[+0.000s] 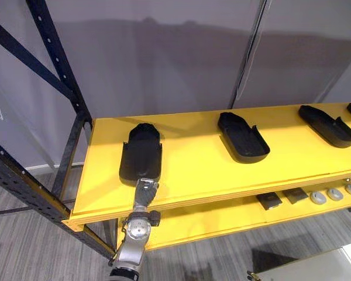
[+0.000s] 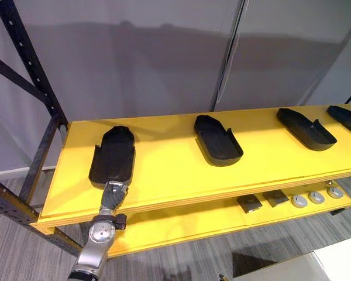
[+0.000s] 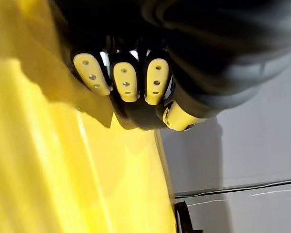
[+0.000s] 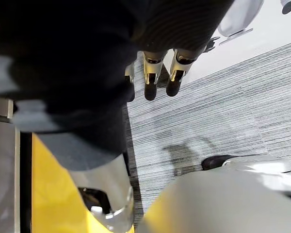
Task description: Walk over and take plastic housings, then place them on the shelf
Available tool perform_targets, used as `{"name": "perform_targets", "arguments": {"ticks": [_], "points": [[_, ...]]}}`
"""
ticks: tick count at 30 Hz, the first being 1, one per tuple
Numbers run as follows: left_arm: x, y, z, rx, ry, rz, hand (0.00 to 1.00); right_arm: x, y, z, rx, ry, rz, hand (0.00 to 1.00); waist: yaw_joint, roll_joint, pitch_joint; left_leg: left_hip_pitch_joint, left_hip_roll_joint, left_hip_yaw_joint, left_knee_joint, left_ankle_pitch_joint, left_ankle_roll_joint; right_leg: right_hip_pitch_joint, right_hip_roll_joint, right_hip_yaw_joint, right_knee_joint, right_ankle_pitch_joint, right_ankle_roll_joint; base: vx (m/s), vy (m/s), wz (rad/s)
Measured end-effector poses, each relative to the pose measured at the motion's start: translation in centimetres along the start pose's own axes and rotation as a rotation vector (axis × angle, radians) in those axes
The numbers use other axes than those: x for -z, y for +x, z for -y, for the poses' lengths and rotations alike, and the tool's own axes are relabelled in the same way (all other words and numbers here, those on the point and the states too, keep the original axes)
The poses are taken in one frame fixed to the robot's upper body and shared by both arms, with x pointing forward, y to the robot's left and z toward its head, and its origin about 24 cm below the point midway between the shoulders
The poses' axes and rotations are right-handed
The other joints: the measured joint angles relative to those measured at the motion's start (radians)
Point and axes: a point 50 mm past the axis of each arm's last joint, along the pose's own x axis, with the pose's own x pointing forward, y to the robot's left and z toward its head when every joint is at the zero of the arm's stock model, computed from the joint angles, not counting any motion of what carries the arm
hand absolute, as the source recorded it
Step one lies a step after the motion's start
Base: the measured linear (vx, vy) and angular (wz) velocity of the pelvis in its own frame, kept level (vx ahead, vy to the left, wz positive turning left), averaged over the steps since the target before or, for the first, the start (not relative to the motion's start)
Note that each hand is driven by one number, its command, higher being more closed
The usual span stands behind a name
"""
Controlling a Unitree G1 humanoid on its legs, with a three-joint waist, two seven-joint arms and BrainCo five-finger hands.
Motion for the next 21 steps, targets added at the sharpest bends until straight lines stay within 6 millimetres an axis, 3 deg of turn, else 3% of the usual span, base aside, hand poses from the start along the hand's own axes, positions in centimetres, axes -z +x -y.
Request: {"name": "perform_targets", "arguments": {"ticks": [11,21], "points": [[-0.5,2.4,-1.3,-0.045,0.035,0.002,1.0,-0.6,0.4,-0.1,-0.012,-0.016,0.0,0.0,-0.016,-0.003,0.01,-0.001,0.003,0.012,0.0,-0.004,-0.005,-0.005,0.009,0.019,-0.01,0.007,-0.006,-0.03,-0.007,-0.05],[-0.8,2.4,-1.6,-0.053,0.035,0.03,1.0,-1.2,0.7,-0.3,-0.021,-0.023,0.009,0.0,-0.026,-0.005,0.021,-0.002,0.0,0.005,0.0,-0.005,-0.004,-0.003,0.007,0.016,-0.012,0.007,-0.006,-0.01,-0.002,0.01]]}}
